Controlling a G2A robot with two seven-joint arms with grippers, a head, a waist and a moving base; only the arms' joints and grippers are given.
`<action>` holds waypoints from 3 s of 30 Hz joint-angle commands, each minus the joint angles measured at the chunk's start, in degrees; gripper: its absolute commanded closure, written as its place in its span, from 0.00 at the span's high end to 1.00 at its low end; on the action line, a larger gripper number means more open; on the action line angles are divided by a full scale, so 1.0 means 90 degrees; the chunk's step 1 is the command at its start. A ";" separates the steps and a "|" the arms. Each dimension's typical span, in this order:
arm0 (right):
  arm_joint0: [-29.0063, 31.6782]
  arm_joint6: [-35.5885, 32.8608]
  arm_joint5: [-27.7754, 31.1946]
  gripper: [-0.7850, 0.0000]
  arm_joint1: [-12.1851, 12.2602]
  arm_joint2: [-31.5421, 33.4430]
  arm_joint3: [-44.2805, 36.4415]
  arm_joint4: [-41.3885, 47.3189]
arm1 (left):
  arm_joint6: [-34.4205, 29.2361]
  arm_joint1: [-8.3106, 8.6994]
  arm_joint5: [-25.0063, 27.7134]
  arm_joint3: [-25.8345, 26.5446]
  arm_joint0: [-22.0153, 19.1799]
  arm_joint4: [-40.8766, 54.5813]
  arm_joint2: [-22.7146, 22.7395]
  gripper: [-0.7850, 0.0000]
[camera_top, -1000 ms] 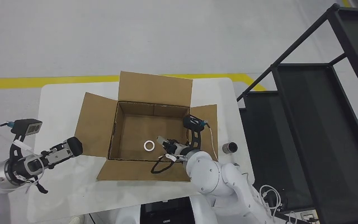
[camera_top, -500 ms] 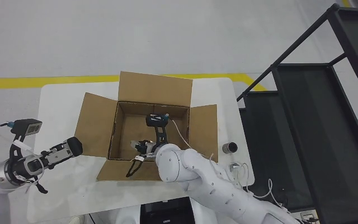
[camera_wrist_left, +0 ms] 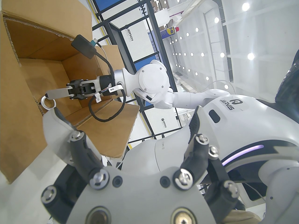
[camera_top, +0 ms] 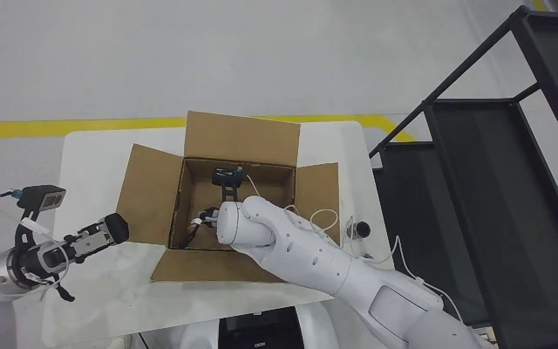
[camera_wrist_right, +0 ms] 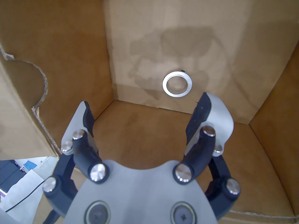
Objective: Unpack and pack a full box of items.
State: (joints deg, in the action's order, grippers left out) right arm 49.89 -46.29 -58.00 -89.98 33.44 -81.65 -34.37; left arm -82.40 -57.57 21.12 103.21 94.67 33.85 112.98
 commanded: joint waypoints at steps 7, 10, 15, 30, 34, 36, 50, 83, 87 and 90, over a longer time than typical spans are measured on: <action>0.0004 0.0000 0.0000 1.00 0.0002 0.0002 -0.0007 -0.0007 | 0.0000 0.0000 0.0000 0.0000 0.0000 0.0000 0.0000 1.00; 0.0004 0.0000 0.0000 1.00 0.0002 0.0002 -0.0007 -0.0007 | 0.0000 0.0000 0.0000 0.0000 0.0000 0.0000 0.0000 1.00; 0.0052 0.0072 0.0078 1.00 0.0008 0.0021 0.0021 -0.0004 | 0.0000 0.0000 0.0000 0.0000 0.0000 0.0000 0.0000 1.00; 0.0294 -0.0141 0.0264 1.00 0.0179 0.0207 0.0477 -0.0437 | 0.0000 0.0000 0.0000 0.0000 0.0000 0.0000 0.0000 1.00; 0.0237 -0.0228 0.0277 0.89 0.0173 0.0224 0.0674 -0.0465 | 0.0000 0.0000 0.0000 0.0000 0.0000 0.0000 0.0000 1.00; 0.0215 -0.0262 0.0286 0.69 0.0165 0.0221 0.0756 -0.0471 | 0.0000 0.0000 0.0000 0.0000 0.0000 0.0000 0.0000 1.00; 0.0100 -0.0215 0.0216 0.52 0.0030 -0.0044 0.1277 -0.0501 | 0.0000 0.0000 0.0000 0.0000 0.0000 0.0000 0.0000 1.00; -0.0261 -0.0036 0.0504 0.00 -0.0505 -0.0340 0.2152 -0.0302 | 0.0000 0.0000 0.0000 0.0000 0.0000 0.0000 0.0000 1.00; -0.0132 -0.0162 0.0493 0.00 -0.0359 -0.0193 0.1574 -0.0561 | 0.0000 0.0000 0.0000 0.0000 0.0000 0.0000 0.0000 1.00; 0.0081 -0.0356 0.0528 0.00 -0.0157 0.0022 0.0911 -0.0852 | 0.0000 0.0000 0.0000 0.0000 0.0000 0.0000 0.0000 1.00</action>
State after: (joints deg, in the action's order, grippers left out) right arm 49.84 -48.76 -53.44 -92.14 32.84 -70.88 -40.97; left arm -82.40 -57.57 21.12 103.21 94.67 33.85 112.98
